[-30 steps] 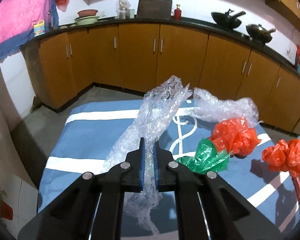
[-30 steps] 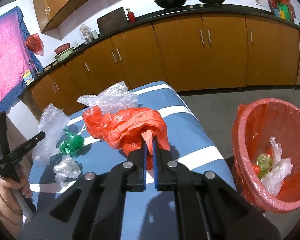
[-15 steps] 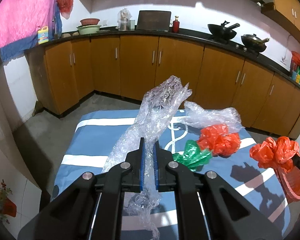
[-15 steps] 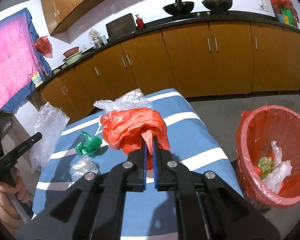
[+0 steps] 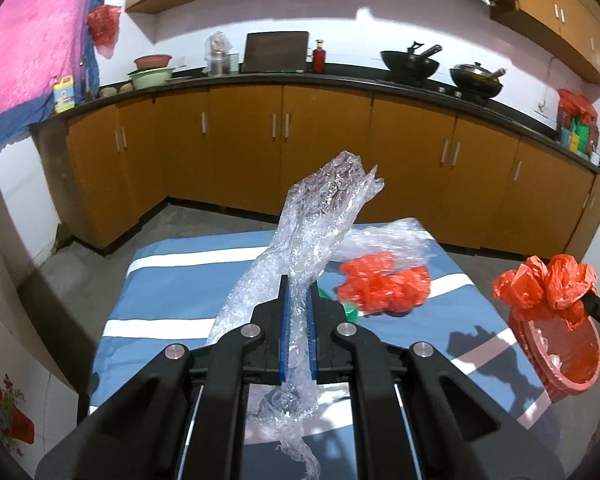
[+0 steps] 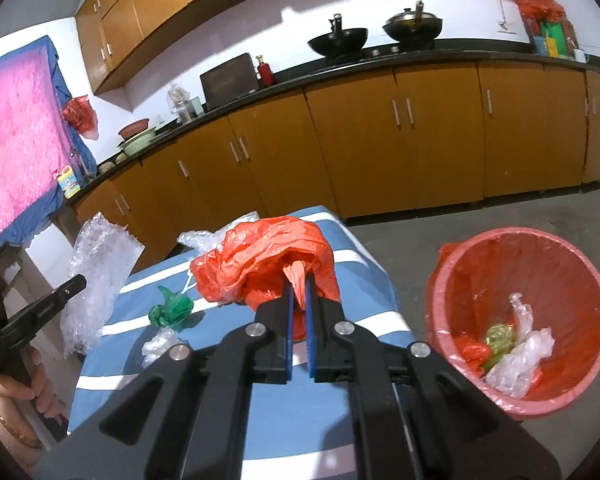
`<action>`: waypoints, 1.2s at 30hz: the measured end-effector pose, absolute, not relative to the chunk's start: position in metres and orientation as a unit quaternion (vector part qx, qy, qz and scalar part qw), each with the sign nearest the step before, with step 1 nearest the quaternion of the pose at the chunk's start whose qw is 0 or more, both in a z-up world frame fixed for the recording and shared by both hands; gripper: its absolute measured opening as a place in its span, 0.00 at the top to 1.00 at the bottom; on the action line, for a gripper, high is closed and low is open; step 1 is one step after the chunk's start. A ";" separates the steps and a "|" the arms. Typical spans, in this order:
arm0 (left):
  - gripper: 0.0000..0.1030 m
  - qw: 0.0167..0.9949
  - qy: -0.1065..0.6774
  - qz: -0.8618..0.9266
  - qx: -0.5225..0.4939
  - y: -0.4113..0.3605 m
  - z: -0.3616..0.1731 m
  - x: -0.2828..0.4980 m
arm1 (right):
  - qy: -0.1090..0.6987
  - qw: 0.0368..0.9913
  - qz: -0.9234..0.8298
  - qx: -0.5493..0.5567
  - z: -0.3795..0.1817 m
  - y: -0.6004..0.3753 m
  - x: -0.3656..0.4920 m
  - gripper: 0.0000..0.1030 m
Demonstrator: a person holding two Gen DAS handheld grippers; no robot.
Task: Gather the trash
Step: 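Carry the bubble wrap and loose red bag over the red basket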
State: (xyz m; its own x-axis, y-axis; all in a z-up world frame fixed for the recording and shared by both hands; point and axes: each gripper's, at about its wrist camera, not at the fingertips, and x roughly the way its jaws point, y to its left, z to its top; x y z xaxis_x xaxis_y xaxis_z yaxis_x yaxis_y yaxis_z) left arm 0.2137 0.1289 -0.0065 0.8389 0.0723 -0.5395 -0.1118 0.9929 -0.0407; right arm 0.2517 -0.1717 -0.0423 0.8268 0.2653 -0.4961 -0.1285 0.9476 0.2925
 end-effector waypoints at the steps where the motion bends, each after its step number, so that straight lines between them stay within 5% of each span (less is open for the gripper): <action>1: 0.93 0.959 0.279 0.043 -0.034 0.124 -0.006 0.214 | 0.274 0.948 0.101 0.125 -0.041 -0.175 0.250 0.94; 36: 0.93 0.950 0.295 -0.101 0.007 -0.047 -0.020 0.235 | 0.251 0.954 -0.032 0.162 -0.050 -0.317 0.224 0.94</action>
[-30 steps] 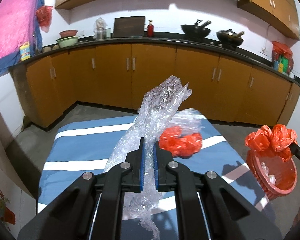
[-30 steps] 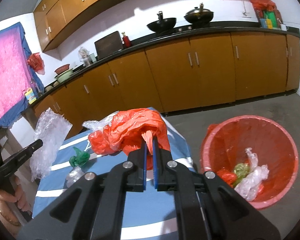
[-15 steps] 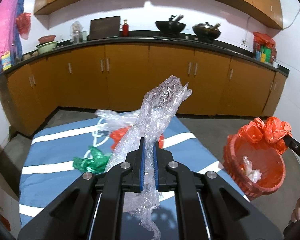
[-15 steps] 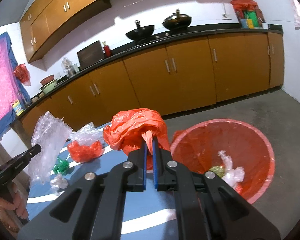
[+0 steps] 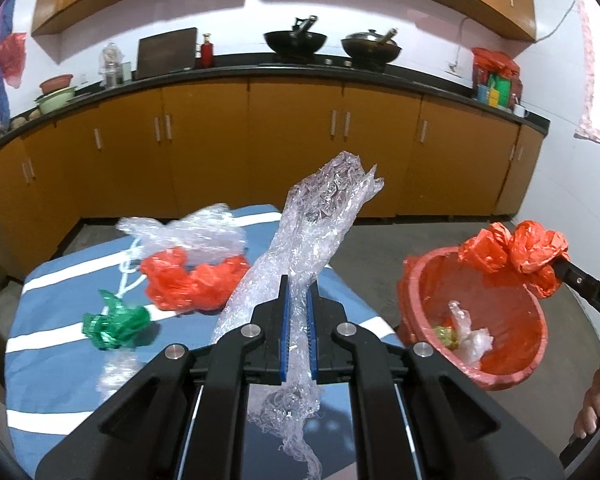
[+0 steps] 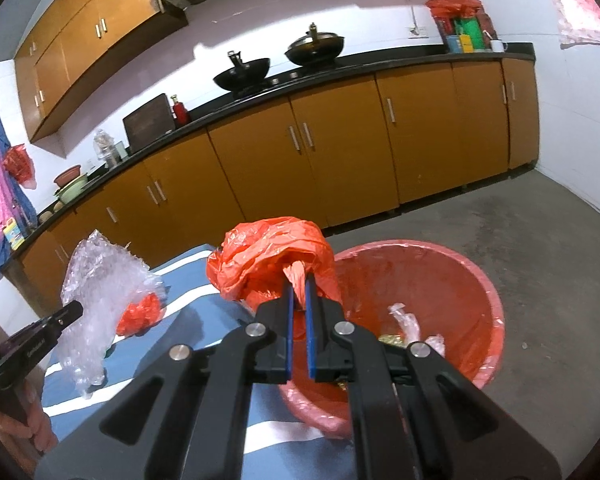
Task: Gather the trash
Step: 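Carry the bubble wrap and loose red bag over the red basket, then open both grippers to drop the bubble wrap and red bag into the basket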
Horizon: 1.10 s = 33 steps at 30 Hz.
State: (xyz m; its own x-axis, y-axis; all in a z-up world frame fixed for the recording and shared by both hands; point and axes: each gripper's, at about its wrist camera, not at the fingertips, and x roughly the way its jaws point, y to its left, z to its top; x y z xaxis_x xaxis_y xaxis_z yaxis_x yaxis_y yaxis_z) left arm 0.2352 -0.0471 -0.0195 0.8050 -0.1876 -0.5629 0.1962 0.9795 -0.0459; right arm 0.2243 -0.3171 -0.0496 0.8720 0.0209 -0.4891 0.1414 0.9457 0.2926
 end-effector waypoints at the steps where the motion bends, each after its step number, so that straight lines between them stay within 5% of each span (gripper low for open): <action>1: 0.93 0.949 0.297 -0.106 0.007 -0.052 -0.021 0.236 | 0.251 0.954 -0.034 0.162 -0.050 -0.319 0.225 0.94; 33: 0.93 0.906 0.335 -0.256 0.037 -0.225 -0.067 0.255 | 0.253 0.932 -0.148 0.216 -0.093 -0.420 0.230 0.92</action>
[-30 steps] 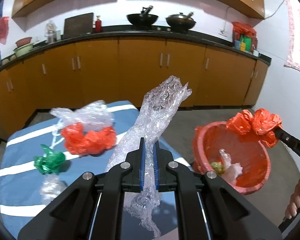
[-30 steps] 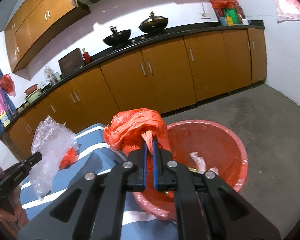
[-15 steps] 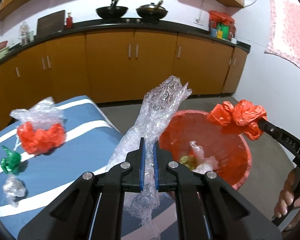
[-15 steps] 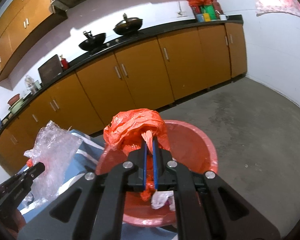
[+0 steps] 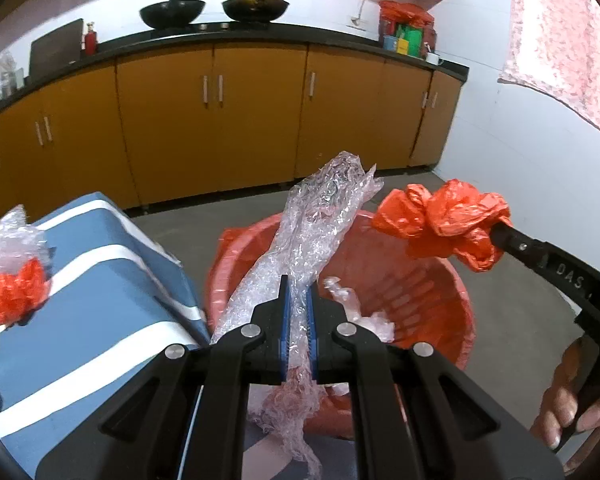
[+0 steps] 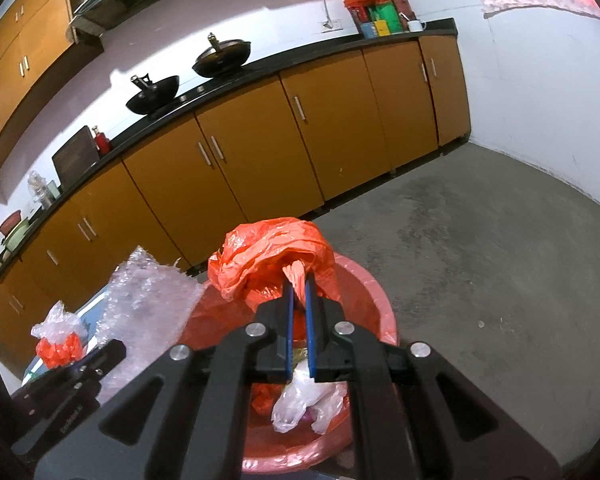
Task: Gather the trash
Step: 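Open both grippers to drop the bubble wrap and red bag into the basket, then move both open grippers back over the remaining bags on the table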
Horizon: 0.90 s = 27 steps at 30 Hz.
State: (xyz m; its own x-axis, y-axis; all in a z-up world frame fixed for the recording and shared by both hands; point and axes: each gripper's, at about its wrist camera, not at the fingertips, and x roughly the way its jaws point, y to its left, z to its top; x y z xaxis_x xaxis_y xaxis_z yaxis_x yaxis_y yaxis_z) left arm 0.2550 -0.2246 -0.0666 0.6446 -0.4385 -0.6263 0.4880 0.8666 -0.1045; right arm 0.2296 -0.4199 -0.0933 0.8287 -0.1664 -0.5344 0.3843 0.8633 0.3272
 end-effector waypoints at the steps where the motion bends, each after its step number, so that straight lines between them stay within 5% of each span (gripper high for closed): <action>1: 0.91 0.905 0.336 -0.258 0.035 -0.227 -0.068 0.256 | 0.256 0.931 -0.145 0.217 -0.095 -0.421 0.231 0.89; 2: 0.88 0.904 0.338 -0.258 0.035 -0.229 -0.070 0.257 | 0.263 0.929 -0.140 0.219 -0.099 -0.421 0.234 0.89; 4: 0.55 0.904 0.342 -0.256 0.034 -0.229 -0.072 0.258 | 0.270 0.927 -0.137 0.219 -0.104 -0.422 0.234 0.85; 5: 0.52 0.907 0.337 -0.249 0.035 -0.227 -0.072 0.258 | 0.273 0.927 -0.137 0.219 -0.107 -0.422 0.234 0.81; 27: 0.50 0.942 0.325 -0.087 0.017 -0.069 -0.072 0.236 | 0.266 0.945 -0.086 0.173 -0.079 -0.360 0.239 0.68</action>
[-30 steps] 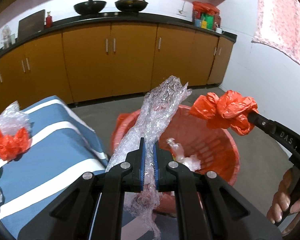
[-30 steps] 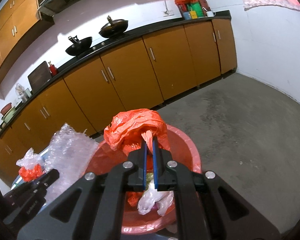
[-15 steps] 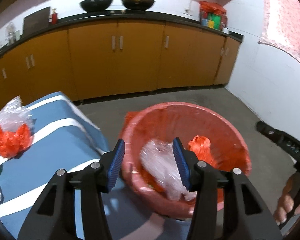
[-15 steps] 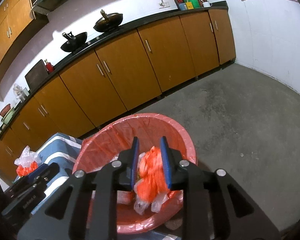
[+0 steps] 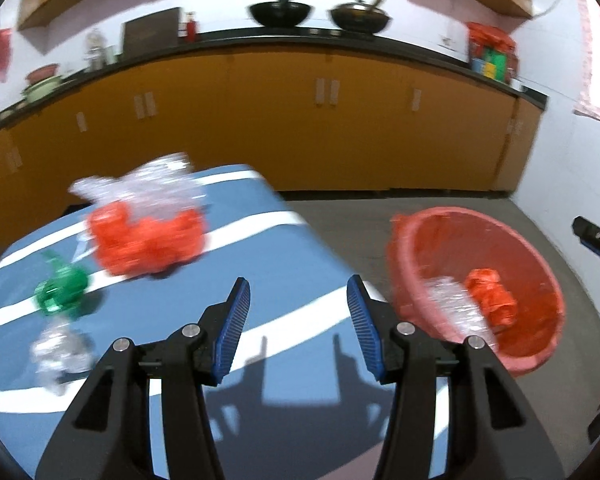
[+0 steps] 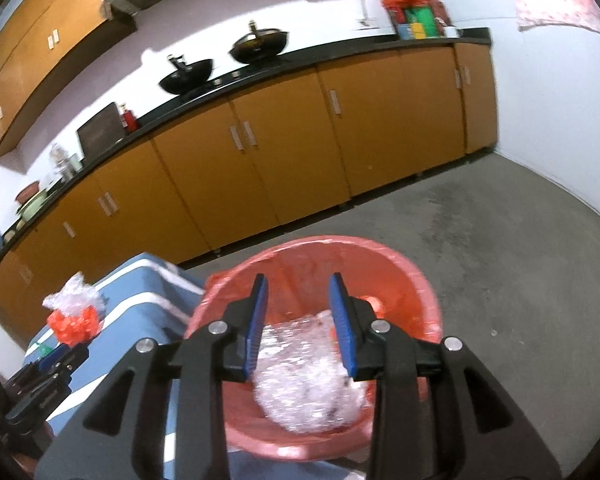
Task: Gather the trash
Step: 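Move both open grippers back over the remaining bags on the table, then grasp the clear plastic bag with the left gripper while the right gripper grasps a red bag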
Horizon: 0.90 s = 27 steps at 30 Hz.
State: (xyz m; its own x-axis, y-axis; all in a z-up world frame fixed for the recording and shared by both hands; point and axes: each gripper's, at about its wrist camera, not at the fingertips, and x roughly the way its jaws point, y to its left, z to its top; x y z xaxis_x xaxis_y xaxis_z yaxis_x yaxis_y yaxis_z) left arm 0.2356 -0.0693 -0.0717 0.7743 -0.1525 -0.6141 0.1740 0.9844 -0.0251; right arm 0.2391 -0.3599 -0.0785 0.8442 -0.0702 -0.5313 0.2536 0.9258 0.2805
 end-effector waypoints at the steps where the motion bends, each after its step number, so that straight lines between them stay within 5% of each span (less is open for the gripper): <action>1: 0.50 0.943 0.325 -0.077 0.015 -0.060 -0.071 0.235 | 0.267 0.945 -0.079 0.171 -0.078 -0.353 0.241 0.68; 12: 0.39 0.952 0.297 0.073 0.009 0.076 -0.071 0.201 | 0.294 0.945 0.020 0.138 -0.082 -0.240 0.264 0.61; 19: 0.28 0.941 0.326 0.091 -0.019 0.101 -0.085 0.212 | 0.310 0.941 0.070 0.115 -0.082 -0.178 0.268 0.61; 27: 0.28 0.925 0.369 0.091 -0.023 0.103 -0.104 0.235 | 0.323 0.938 0.072 0.098 -0.084 -0.163 0.269 0.61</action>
State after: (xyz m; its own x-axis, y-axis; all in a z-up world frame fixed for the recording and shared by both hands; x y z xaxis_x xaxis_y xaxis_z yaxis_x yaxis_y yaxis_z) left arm 0.2351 0.1033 -0.1042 0.7120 0.1506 -0.6859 -0.1844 0.9826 0.0243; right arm 0.2690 -0.1631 -0.0843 0.7802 0.1993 -0.5929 -0.0728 0.9704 0.2304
